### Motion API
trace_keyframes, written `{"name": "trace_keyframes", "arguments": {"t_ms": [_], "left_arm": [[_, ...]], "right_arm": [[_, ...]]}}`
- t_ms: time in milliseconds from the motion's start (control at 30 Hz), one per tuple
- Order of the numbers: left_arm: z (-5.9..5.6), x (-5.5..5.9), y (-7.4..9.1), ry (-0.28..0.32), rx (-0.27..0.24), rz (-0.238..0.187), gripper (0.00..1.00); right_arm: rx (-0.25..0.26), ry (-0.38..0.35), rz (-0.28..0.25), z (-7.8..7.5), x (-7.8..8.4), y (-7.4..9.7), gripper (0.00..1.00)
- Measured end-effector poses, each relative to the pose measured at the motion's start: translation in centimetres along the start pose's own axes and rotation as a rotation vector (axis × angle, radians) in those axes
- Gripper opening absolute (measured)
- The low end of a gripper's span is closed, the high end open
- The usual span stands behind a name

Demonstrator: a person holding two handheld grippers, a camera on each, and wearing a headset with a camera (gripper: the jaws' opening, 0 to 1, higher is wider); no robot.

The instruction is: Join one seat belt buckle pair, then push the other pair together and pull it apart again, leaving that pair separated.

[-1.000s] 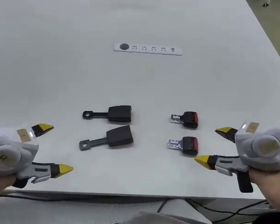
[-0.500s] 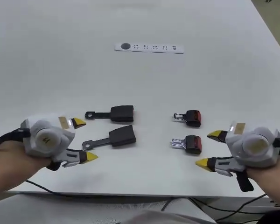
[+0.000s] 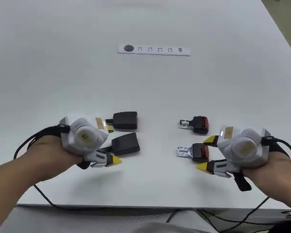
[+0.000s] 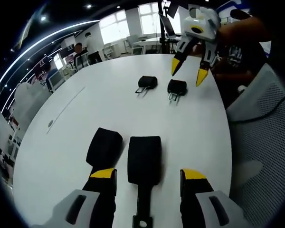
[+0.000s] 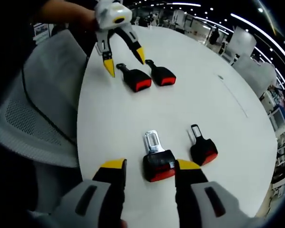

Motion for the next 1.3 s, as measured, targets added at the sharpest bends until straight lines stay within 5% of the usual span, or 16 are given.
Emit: {"name": "trace_keyframes", "arguments": {"t_ms": [367,600,767,1300], "left_arm": [[-0.1,0.3,-2.2,0.03,0.097,0.052,0.51],[0.2,0.5,-2.3,-0.051,0.102,0.111,0.42],[0.8,0.7,-2.3,-0.051,0.104,0.125,0.35],[0.3,0.6,-2.6,-0.222,0.186,0.192,0.33]], "right_arm": [[-0.04,0.03,0.059,-1.0,1.7,-1.6,0.41],[-0.087,0.035,0.072,-1.4,2.6,-2.4,0.39],[-0.119,0.054,0.08,-1.4,2.6,-2.5,0.39],[-0.195,0.085,0.08,-1.6,3.1,-3.2,0.35]]}}
Point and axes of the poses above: the centre of the closed fingertips' face, and the gripper's own axes: y roughly backward along the fingers, z roughly to its left, x roughly out of its underside, the point moved 2 cm from there along y, roughly backward along the fingers, and after that the axes turned 6 degrees about y, right-handed, at the moved point
